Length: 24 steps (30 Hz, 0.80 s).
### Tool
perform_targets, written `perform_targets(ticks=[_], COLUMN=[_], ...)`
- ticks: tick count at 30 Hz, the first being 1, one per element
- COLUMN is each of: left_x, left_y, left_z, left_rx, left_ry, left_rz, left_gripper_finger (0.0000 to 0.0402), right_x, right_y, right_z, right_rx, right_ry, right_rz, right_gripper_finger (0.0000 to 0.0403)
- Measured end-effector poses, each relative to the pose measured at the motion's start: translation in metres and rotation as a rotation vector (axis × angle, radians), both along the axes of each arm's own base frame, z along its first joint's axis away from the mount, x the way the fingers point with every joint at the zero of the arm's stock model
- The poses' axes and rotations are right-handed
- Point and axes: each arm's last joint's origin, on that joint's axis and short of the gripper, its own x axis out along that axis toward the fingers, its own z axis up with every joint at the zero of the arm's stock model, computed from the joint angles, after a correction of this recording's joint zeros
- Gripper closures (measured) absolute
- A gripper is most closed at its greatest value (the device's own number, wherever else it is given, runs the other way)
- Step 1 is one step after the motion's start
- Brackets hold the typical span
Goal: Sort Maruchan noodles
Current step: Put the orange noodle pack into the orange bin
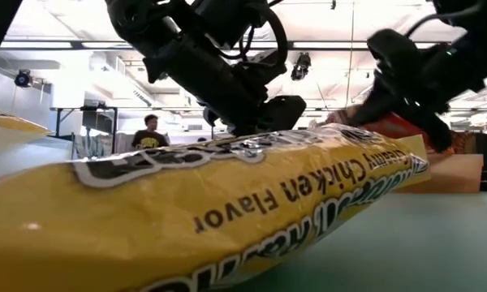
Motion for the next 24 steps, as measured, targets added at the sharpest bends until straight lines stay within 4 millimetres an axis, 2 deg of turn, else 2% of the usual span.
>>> perform_targets(ticks=[7,13,20,24], left_x=[-0.001,-0.001,-0.003,-0.006], left_y=[0.0,0.0,0.0,0.001], left_z=[-0.001,-0.001,-0.003,-0.006], left_rx=[-0.018,-0.029,-0.042,-0.051], left_ry=[0.002,-0.004,0.005,0.042], left_rz=[0.013,0.02,0.032,0.046], left_gripper_finger=[0.0198,0.0198,0.0198,0.0198], right_x=[-0.002,-0.013,-0.043,-0.058], right_y=[-0.034,-0.074,-0.117,-0.129], right_z=[0.032,0.058,0.064,0.062], right_rx=[-0.167,-0.286,-0.335,-0.302], right_ry=[-0.054,-0.078,0.069,0.166], right_rz=[-0.054,-0.17,-0.364,-0.319], right_gripper_finger=[0.0244,0.0244,0.0243,0.0243])
